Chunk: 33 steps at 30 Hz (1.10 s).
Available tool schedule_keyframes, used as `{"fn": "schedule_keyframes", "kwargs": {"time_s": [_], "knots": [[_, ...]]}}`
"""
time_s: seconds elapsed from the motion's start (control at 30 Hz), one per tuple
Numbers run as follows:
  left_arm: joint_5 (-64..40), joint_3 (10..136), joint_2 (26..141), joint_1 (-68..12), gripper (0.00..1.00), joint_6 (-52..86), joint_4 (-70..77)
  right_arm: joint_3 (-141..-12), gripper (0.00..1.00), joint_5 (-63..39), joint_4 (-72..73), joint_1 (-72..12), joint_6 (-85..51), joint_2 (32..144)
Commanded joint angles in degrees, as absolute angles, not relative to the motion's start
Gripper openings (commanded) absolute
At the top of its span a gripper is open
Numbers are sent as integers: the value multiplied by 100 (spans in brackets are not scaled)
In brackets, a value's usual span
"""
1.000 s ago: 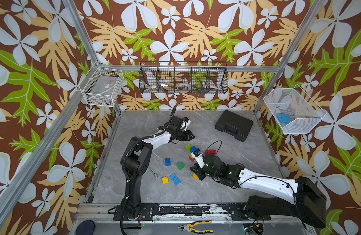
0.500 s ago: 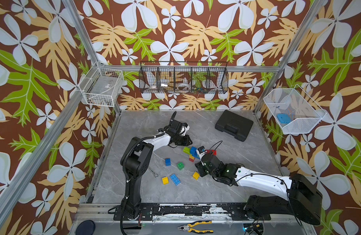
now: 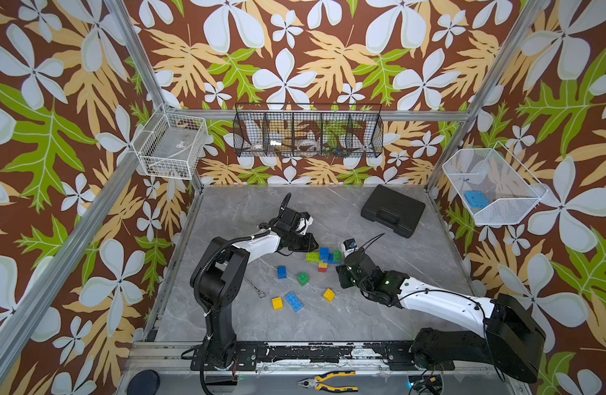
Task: Assemble a fork with lego
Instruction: Adjust the lego brick at the center of the board.
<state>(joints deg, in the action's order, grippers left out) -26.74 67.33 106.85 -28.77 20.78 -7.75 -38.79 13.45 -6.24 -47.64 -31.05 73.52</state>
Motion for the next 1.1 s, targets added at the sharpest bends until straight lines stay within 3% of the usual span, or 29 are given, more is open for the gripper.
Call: {"fn": "schedule_keyframes", "kwargs": {"time_s": [0.0, 0.67, 0.9, 1.07], "knots": [[-2596, 6535, 10492, -2882, 24, 2121, -625, -3929, 0, 1415, -634, -4657, -3205, 7384], [-2465, 5129, 9441, -3188, 24, 2641, -192, -4372, 0, 743, -72, -3936, -2726, 7980], [-2370, 4665, 9086, -3444, 24, 3013, 173, -4399, 0, -88, 353, -3854, -1825, 8170], [-2168, 4366, 8833, -3621, 24, 3263, 339, -4483, 0, -84, 425, -3829, -1493, 8289]]}}
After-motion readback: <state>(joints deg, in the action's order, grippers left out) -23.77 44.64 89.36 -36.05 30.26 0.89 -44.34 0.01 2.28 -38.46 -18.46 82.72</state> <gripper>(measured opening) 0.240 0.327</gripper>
